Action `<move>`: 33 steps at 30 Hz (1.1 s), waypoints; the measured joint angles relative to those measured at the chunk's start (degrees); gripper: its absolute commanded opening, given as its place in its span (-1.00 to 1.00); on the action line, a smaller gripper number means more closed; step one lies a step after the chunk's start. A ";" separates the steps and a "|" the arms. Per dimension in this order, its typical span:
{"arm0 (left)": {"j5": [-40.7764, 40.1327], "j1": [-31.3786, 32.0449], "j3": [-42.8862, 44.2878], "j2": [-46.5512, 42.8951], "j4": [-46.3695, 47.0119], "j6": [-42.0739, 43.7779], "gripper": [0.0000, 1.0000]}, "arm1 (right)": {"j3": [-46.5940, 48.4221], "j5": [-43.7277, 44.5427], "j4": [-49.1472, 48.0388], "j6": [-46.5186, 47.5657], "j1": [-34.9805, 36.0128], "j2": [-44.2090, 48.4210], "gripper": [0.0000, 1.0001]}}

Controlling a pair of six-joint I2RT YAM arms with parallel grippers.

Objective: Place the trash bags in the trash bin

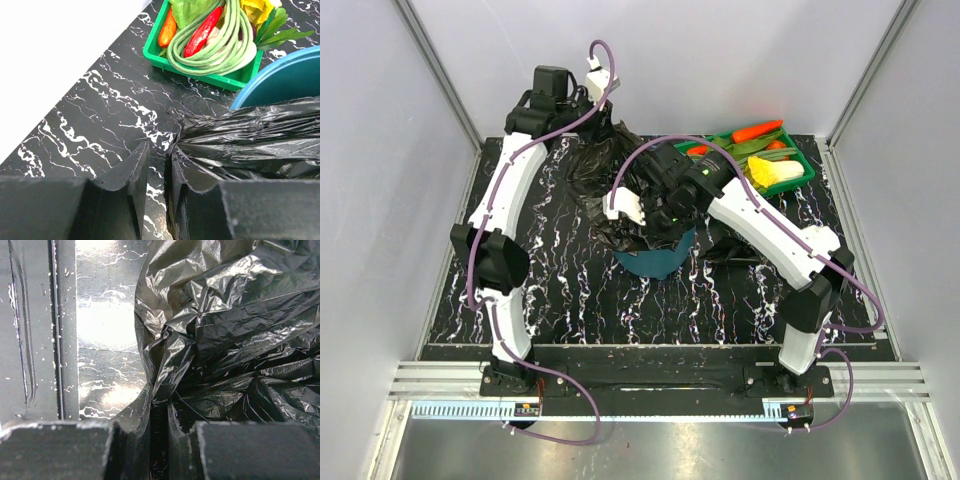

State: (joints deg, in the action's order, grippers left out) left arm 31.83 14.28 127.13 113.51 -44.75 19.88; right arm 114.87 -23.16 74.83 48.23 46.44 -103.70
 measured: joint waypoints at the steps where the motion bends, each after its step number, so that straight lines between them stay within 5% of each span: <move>1: 0.00 0.00 -0.02 0.39 0.44 0.00 -0.44 | 0.00 0.00 0.04 0.02 0.00 0.00 -0.91; 8: -0.13 0.00 -3.91 1.49 5.49 0.00 -0.22 | 0.42 0.00 0.33 0.20 0.00 -0.13 -0.92; 23: 3.04 -0.46 -8.33 5.05 9.84 0.00 0.98 | 1.07 0.04 1.49 0.09 0.00 -0.31 -0.92; 33: 5.49 -3.82 -12.74 4.44 10.32 -1.46 0.98 | 3.15 1.66 1.57 -2.21 0.00 -0.96 -0.90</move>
State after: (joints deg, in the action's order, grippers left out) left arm 37.32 10.46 114.39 117.95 -34.44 18.41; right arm 118.02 -21.50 76.40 46.02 46.44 -104.66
